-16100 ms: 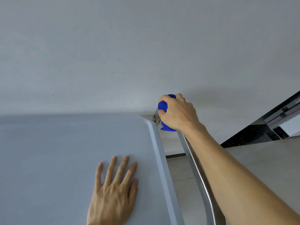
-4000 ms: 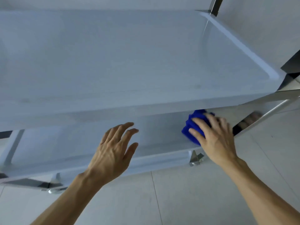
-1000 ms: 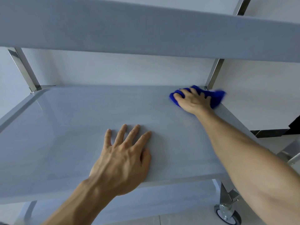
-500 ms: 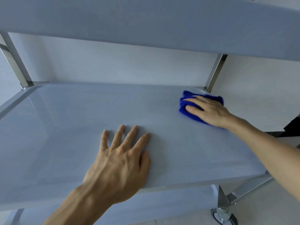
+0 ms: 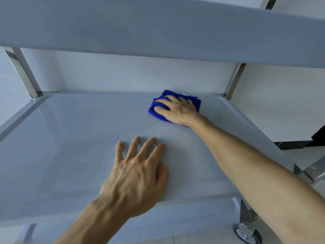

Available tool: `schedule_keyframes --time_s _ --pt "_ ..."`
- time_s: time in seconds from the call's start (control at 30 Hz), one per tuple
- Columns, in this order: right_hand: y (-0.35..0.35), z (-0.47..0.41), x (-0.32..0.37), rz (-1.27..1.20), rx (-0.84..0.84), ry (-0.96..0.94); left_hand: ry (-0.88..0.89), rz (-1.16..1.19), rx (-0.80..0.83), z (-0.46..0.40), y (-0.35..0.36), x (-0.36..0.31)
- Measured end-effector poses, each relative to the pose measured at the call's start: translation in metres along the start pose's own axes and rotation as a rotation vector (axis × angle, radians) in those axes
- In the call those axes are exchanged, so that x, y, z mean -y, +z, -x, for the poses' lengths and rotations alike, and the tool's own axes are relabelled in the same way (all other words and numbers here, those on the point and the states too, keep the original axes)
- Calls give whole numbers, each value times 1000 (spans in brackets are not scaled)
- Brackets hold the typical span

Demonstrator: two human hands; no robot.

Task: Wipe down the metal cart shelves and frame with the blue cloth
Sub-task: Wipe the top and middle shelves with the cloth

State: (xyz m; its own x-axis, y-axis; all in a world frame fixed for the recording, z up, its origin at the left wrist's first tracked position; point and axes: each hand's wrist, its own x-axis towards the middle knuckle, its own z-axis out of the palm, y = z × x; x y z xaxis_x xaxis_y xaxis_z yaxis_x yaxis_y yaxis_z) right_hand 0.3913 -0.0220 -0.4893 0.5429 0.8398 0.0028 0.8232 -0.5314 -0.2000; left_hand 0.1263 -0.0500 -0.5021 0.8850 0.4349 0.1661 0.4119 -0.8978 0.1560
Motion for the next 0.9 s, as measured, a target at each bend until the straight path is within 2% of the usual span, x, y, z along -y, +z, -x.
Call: schedule_keyframes --time_s 0.2,0.3,0.47,0.67,0.8,0.9 --pt "-5 118 -14 17 -51 -259 24 39 -62 3 -10 -3" --pt "-11 182 -44 9 -39 -291 23 40 -74 4 -8 -4" --pt "-26 257 -97 -17 -111 -285 21 36 -67 3 -9 -6" --pt "-4 279 -92 145 -446 -302 16 101 -63 2 -10 -4" --pt "20 271 -38 108 -599 -362 -112 513 -51 -3 -16 -1" --pt "38 257 19 76 -580 -401 -208 871 -46 -2 -22 7"
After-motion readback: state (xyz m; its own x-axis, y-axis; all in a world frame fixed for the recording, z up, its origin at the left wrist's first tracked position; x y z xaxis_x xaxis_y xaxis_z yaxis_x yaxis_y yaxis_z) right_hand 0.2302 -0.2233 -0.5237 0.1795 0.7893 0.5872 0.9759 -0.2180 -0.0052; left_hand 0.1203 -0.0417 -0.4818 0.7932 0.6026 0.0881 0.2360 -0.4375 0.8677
